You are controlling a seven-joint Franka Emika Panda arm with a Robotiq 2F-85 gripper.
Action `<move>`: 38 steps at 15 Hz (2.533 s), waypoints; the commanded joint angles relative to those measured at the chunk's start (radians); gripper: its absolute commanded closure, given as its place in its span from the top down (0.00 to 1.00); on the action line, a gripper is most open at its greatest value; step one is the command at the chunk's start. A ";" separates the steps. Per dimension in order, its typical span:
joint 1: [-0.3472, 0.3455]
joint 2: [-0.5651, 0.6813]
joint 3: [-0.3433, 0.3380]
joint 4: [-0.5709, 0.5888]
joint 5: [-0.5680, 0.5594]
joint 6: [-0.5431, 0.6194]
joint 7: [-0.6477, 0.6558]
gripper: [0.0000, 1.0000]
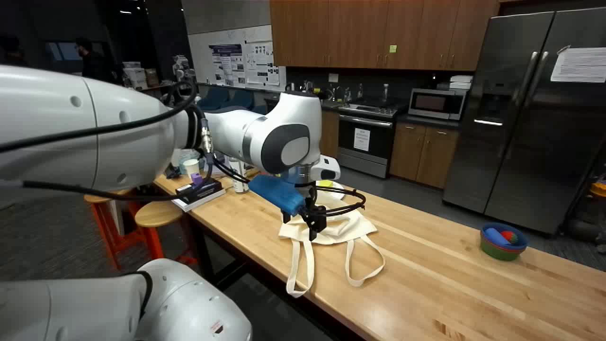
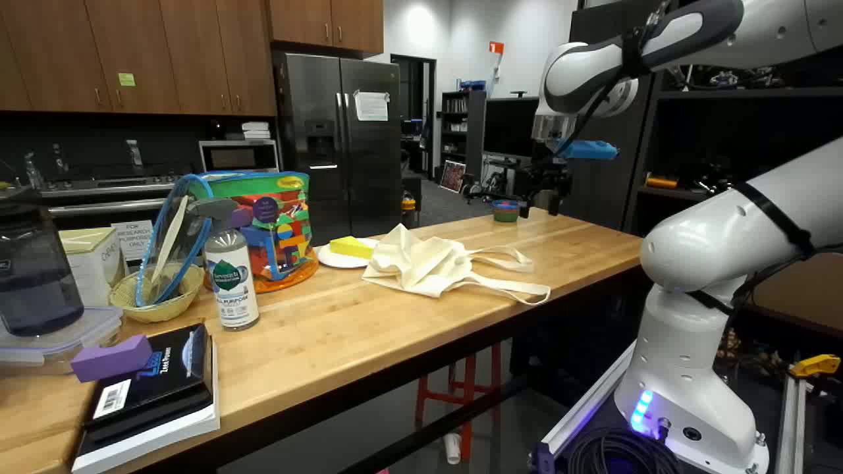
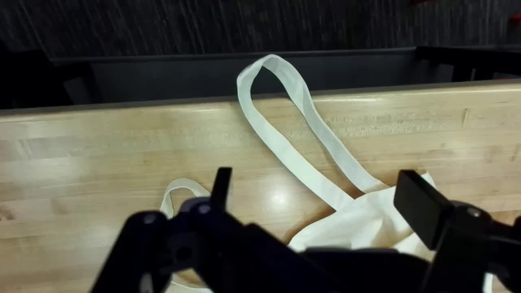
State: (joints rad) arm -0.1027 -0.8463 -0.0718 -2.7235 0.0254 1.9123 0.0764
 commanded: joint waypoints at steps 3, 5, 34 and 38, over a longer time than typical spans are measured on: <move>-0.005 0.001 0.004 0.002 0.003 -0.002 -0.003 1.00; -0.005 0.001 0.004 0.002 0.003 -0.002 -0.003 1.00; 0.099 0.011 0.100 0.014 0.074 0.039 0.011 1.00; 0.163 0.023 0.189 0.014 0.101 0.111 0.035 1.00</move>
State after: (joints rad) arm 0.0171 -0.8440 0.0719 -2.7216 0.1094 1.9672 0.0830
